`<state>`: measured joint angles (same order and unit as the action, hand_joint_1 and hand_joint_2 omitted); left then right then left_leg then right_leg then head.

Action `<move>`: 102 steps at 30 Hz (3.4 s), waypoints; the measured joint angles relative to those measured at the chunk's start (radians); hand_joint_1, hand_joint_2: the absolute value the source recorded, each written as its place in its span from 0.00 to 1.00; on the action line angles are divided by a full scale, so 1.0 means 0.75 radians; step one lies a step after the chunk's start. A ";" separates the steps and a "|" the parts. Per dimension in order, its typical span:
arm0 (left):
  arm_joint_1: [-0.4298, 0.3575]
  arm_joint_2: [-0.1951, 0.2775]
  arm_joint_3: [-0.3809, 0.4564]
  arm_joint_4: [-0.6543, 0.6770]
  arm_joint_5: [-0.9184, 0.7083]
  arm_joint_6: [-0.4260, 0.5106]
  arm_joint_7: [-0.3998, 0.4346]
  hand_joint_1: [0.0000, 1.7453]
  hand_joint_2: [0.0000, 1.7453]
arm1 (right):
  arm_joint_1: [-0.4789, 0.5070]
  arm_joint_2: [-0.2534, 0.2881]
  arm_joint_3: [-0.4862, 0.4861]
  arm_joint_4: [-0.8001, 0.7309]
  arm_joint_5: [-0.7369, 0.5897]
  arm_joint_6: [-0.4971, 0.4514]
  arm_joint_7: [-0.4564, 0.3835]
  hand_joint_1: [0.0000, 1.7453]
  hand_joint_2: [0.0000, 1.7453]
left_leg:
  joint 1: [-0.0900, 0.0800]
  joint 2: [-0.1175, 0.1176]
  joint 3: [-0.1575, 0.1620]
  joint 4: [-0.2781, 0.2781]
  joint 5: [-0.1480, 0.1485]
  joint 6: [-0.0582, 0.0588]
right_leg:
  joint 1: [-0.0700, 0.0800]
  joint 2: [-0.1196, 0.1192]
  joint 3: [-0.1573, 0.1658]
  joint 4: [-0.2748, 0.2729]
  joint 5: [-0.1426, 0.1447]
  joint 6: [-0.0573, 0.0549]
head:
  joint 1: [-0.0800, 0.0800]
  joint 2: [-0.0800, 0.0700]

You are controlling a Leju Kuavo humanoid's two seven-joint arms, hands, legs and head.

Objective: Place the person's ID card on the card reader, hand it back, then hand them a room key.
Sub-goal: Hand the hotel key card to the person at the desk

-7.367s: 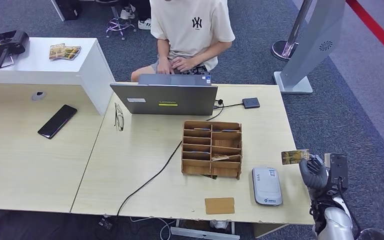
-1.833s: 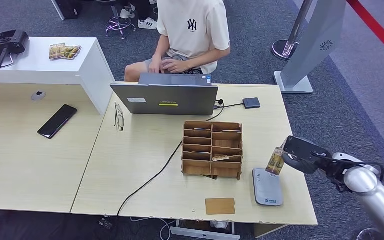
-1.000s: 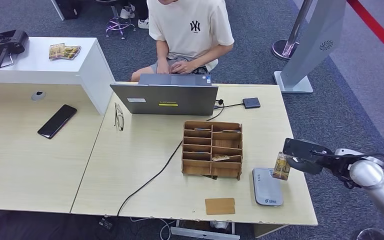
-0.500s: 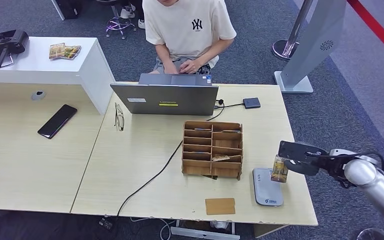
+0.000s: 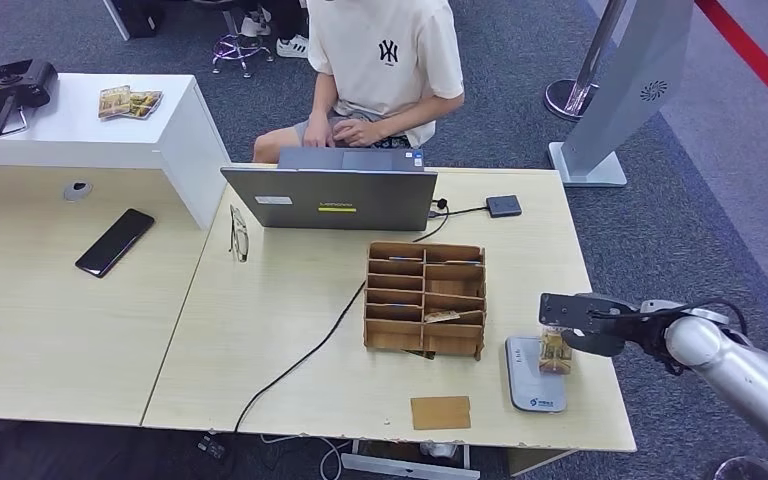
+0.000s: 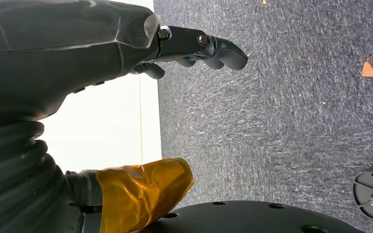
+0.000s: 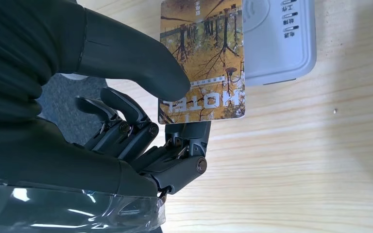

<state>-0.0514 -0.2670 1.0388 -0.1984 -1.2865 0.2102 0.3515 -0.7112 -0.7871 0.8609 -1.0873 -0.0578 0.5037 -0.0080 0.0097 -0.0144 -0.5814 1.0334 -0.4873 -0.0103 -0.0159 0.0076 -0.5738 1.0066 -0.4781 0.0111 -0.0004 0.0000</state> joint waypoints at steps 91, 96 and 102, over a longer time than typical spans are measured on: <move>-0.002 0.001 -0.002 0.000 -0.057 -0.017 0.020 0.00 1.00 | -0.223 0.216 0.359 0.320 0.005 -0.018 -0.026 1.00 1.00 | 0.000 0.001 0.005 0.003 -0.001 0.001 | 0.000 0.001 0.006 0.000 0.000 0.000 | 0.000 0.000; -0.002 0.001 -0.002 0.000 -0.058 -0.017 0.020 0.00 1.00 | -0.223 0.218 0.359 0.323 0.006 -0.017 -0.026 1.00 1.00 | 0.000 0.001 0.005 0.003 -0.001 0.001 | 0.000 0.001 0.006 0.000 0.000 0.000 | 0.000 0.000; -0.002 0.001 -0.002 0.000 -0.060 -0.019 0.020 0.00 1.00 | -0.226 0.222 0.359 0.329 0.008 -0.014 -0.026 1.00 1.00 | 0.000 0.001 0.005 0.003 -0.001 0.002 | 0.000 0.001 0.006 0.000 0.000 0.000 | 0.000 0.000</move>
<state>-0.0526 -0.2667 1.0369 -0.1984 -1.3315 0.1961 0.3666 -0.8809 -0.6205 1.1303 -0.8408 -0.0521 0.4935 -0.0278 0.0098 -0.0137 -0.5773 1.0357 -0.4880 -0.0091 -0.0155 0.0082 -0.5689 1.0063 -0.4781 0.0114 -0.0004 0.0000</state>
